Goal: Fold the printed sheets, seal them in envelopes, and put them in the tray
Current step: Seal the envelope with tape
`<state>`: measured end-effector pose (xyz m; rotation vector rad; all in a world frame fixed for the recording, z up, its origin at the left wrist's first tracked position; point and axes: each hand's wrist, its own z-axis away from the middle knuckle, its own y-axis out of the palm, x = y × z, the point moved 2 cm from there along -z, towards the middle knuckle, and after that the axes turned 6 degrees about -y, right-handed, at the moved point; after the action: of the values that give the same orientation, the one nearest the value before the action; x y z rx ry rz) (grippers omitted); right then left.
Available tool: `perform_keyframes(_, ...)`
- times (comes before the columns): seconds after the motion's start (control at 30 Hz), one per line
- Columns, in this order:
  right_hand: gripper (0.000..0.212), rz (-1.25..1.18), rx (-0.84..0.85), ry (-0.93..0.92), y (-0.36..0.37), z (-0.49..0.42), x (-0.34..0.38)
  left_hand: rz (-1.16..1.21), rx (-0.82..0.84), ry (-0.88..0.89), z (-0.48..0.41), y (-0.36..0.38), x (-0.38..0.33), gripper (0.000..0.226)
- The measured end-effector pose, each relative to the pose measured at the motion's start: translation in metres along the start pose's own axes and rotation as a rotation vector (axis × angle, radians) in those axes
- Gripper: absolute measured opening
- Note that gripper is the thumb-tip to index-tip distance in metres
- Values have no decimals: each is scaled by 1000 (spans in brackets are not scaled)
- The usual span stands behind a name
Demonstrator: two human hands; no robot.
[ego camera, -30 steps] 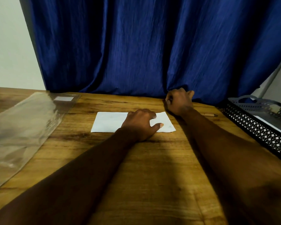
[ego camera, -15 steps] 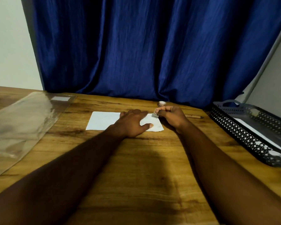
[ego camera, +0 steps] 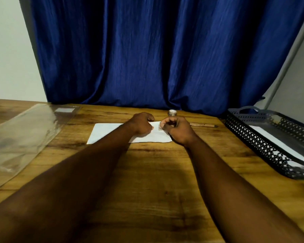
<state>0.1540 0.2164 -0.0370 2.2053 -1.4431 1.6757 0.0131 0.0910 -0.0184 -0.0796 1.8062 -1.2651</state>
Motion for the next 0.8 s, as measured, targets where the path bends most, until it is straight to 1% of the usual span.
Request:
perform_keyframes(0.07, 12, 9, -7, -36, -1, 0, 2, -3, -132, -12, -4, 10, -1, 21)
perform_keyframes(0.1, 13, 9, -11, -49, -2, 0, 3, -25, -181, -4, -5, 14, -2, 14)
perform_keyframes(0.2, 13, 15, -52, -79, -5, -2, 3, -137, -236, 63, -5, 17, -4, 13)
perform_keyframes(0.3, 11, -16, -85, -112, -6, -6, 1, -112, -284, 127, -1, 10, -3, 14)
perform_keyframes(0.4, 11, 30, -104, -99, -8, -7, 5, -161, -300, 160, 7, 10, -7, 17)
perform_keyframes(0.5, 14, 65, -115, -107, -9, -6, 11, -131, -333, 203, 14, 5, -12, 15)
perform_keyframes(0.67, 13, 92, -145, -223, -10, -1, 25, -133, -415, 258, 20, -4, -18, 17)
perform_keyframes(0.8, 12, 74, -122, -244, -7, -1, 29, -116, -453, 297, 21, -6, -18, 20)
